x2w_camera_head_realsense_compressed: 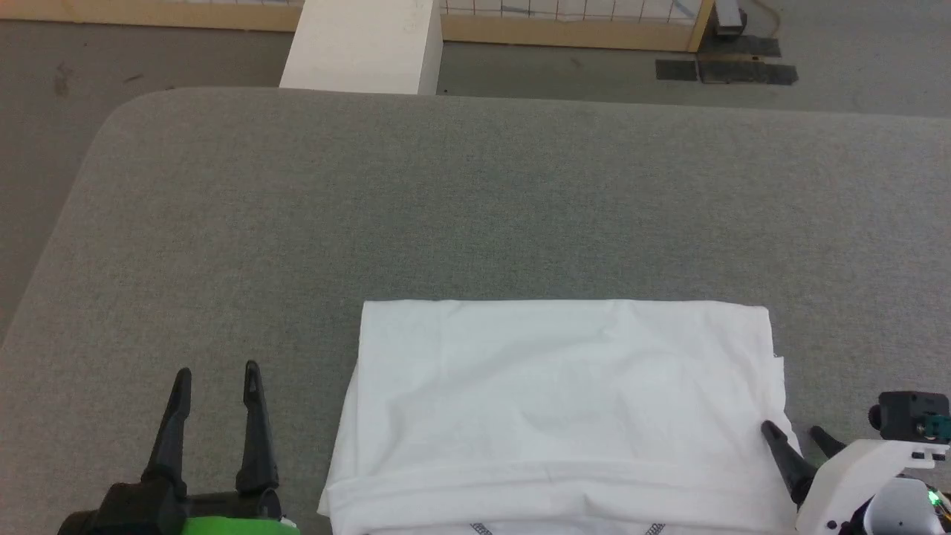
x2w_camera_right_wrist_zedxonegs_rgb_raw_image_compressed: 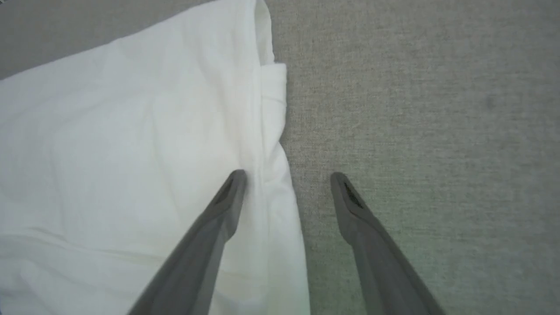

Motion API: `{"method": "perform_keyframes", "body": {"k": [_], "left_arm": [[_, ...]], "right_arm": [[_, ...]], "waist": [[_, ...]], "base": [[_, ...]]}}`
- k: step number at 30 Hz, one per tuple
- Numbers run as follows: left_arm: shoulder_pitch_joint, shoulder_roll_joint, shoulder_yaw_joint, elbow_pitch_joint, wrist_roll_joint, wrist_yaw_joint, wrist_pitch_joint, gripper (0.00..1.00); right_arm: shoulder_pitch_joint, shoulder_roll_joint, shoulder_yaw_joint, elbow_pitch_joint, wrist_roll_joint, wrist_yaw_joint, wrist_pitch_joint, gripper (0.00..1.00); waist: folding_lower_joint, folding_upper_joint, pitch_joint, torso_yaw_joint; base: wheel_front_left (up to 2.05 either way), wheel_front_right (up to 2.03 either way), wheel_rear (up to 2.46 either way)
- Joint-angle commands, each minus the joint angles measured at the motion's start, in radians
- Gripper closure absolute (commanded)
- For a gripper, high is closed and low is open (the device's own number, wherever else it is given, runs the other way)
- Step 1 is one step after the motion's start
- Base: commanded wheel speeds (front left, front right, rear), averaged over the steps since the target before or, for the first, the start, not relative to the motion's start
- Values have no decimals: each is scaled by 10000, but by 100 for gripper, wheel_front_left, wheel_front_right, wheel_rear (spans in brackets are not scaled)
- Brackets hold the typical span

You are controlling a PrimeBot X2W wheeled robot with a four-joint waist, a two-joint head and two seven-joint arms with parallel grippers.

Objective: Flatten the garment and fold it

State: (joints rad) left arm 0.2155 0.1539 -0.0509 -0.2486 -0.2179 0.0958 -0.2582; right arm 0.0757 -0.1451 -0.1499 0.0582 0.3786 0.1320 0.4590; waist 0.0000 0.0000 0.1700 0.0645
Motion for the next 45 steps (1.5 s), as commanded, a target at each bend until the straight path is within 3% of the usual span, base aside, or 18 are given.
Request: {"method": "perform_keyframes", "body": {"k": [1,6,7,8,9,10,22,37,45], "left_arm": [[-210,-77,36,70,103,-129,-35,0],[-373,-248,119,245,148,-407,-35,0],[-407,-291,141,271,144,-458,-35,0],[-431,-318,150,303,150,-503,-35,0],[-457,-342,152,356,161,-560,-35,0],[-485,-364,159,389,173,-599,-35,0],[-654,-493,269,912,411,-1003,-35,0],[-455,-485,268,1370,592,-1299,-36,0],[-205,-467,238,1540,643,-1313,-36,0]], "right_arm": [[-251,-111,161,155,66,-13,47,0],[-465,-294,686,628,281,-13,445,0],[-502,-320,777,713,354,-13,554,21],[-530,-358,863,778,391,-13,642,53],[-566,-407,971,831,429,-13,725,72],[-604,-437,1019,851,451,-13,733,98],[-1361,-666,401,1192,93,-13,383,100],[-1745,-2057,-2360,1986,-918,-13,355,100],[-1389,-1673,-1538,1019,-630,-13,661,100]], "waist": [[0,0,218,167],[0,0,386,284],[0,0,419,309],[0,0,441,330],[0,0,464,350],[0,0,484,361],[0,0,285,252],[0,0,-315,-116],[0,0,-729,-293]], "base": [[0,0,0],[0,0,0],[0,0,0],[0,0,0],[0,0,0],[0,0,0],[0,0,0],[0,0,0],[0,0,0]]}}
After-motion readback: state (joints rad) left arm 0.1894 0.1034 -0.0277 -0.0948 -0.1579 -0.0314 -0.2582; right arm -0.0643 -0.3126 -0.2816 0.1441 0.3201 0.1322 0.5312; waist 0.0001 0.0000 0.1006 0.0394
